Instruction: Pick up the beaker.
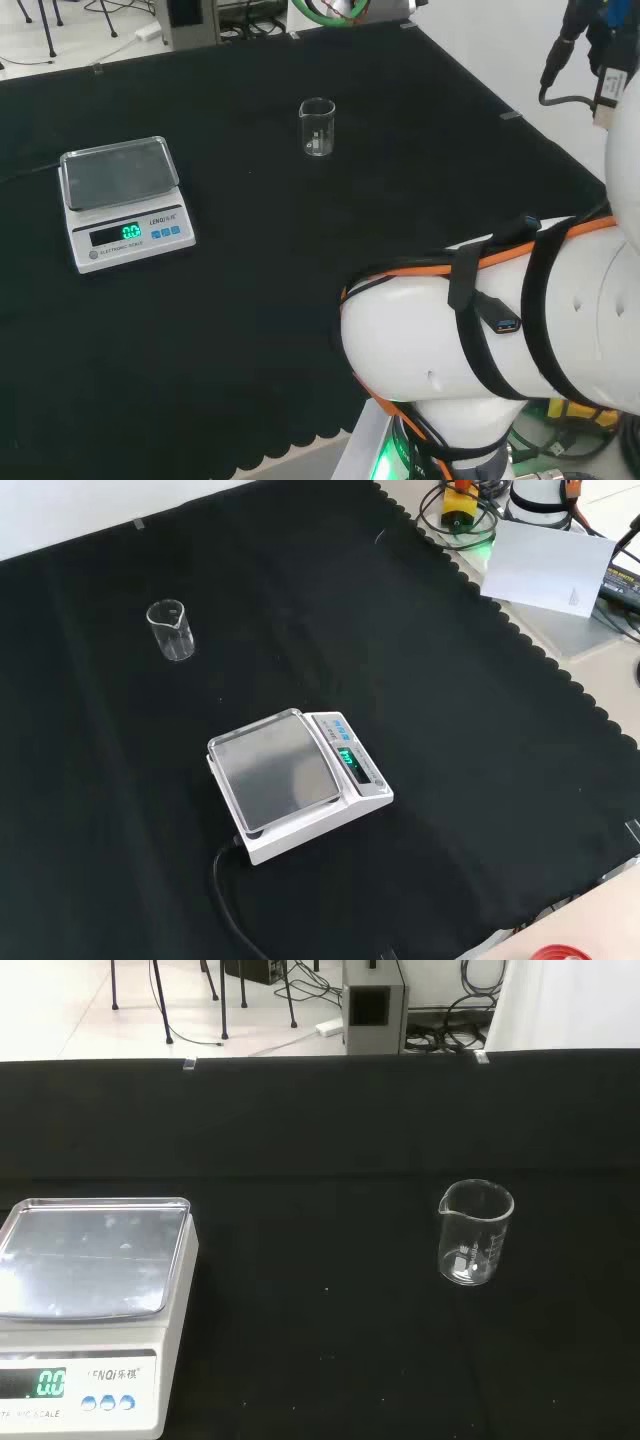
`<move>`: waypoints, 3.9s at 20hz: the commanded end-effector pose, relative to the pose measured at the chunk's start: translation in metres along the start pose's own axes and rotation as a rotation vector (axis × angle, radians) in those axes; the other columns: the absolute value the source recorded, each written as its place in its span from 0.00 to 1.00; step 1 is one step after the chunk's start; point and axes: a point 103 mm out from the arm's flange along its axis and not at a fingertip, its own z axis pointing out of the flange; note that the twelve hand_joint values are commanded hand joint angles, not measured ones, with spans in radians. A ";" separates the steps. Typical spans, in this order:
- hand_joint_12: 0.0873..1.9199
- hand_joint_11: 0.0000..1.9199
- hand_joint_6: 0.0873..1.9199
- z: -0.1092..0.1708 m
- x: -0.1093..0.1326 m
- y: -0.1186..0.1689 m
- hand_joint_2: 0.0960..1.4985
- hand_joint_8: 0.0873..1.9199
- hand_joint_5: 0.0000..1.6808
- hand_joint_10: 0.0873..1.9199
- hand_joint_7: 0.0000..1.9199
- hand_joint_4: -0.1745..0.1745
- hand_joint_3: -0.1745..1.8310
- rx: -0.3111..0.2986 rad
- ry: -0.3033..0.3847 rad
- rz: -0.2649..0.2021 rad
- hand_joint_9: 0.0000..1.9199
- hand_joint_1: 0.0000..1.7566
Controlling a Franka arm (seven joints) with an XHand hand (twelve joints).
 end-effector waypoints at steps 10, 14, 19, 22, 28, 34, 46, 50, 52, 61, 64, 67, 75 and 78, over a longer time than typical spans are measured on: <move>0.81 0.07 0.00 0.034 -0.081 0.042 0.39 0.34 0.11 0.39 0.12 0.55 0.23 0.037 0.042 0.034 0.21 0.36; 0.81 0.04 0.00 0.072 -0.147 0.082 0.40 0.33 0.08 0.40 0.09 0.57 0.21 0.083 0.035 0.040 0.17 0.36; 0.82 0.02 0.00 0.114 -0.190 0.120 0.40 0.33 0.04 0.41 0.05 0.59 0.20 0.008 -0.032 0.098 0.13 0.36; 0.82 0.01 0.00 0.135 -0.161 0.135 0.40 0.33 0.03 0.41 0.04 0.59 0.20 -0.044 -0.081 0.131 0.13 0.36; 0.82 0.00 0.00 0.172 -0.096 0.178 0.40 0.33 0.03 0.42 0.03 0.59 0.19 -0.030 -0.166 0.128 0.12 0.37; 0.82 0.00 0.00 0.223 -0.042 0.224 0.40 0.33 0.04 0.42 0.03 0.59 0.19 0.062 -0.138 0.087 0.12 0.37; 0.82 0.00 0.00 0.301 -0.073 0.281 0.40 0.33 0.05 0.42 0.04 0.60 0.19 0.231 -0.113 0.153 0.12 0.36; 0.82 0.00 0.00 0.324 -0.093 0.296 0.40 0.33 0.05 0.42 0.04 0.60 0.19 0.292 -0.129 0.181 0.12 0.36; 0.82 0.00 0.00 0.332 -0.103 0.302 0.40 0.33 0.05 0.42 0.04 0.61 0.19 0.307 -0.132 0.196 0.12 0.36; 0.82 0.00 0.00 0.356 -0.122 0.310 0.40 0.33 0.04 0.42 0.04 0.61 0.19 0.380 -0.175 0.225 0.12 0.36; 0.82 0.00 0.00 0.360 -0.125 0.314 0.40 0.33 0.05 0.42 0.03 0.62 0.19 0.379 -0.199 0.237 0.12 0.36; 0.82 0.00 0.00 0.367 -0.124 0.315 0.40 0.33 0.04 0.42 0.03 0.63 0.19 0.379 -0.186 0.244 0.12 0.36; 0.79 0.11 0.00 0.381 -0.112 0.322 0.41 0.35 0.11 0.39 0.13 0.74 0.22 0.308 -0.144 0.231 0.22 0.44; 0.75 0.19 0.00 0.384 -0.107 0.326 0.40 0.36 0.16 0.36 0.19 0.75 0.25 0.281 -0.143 0.230 0.29 0.46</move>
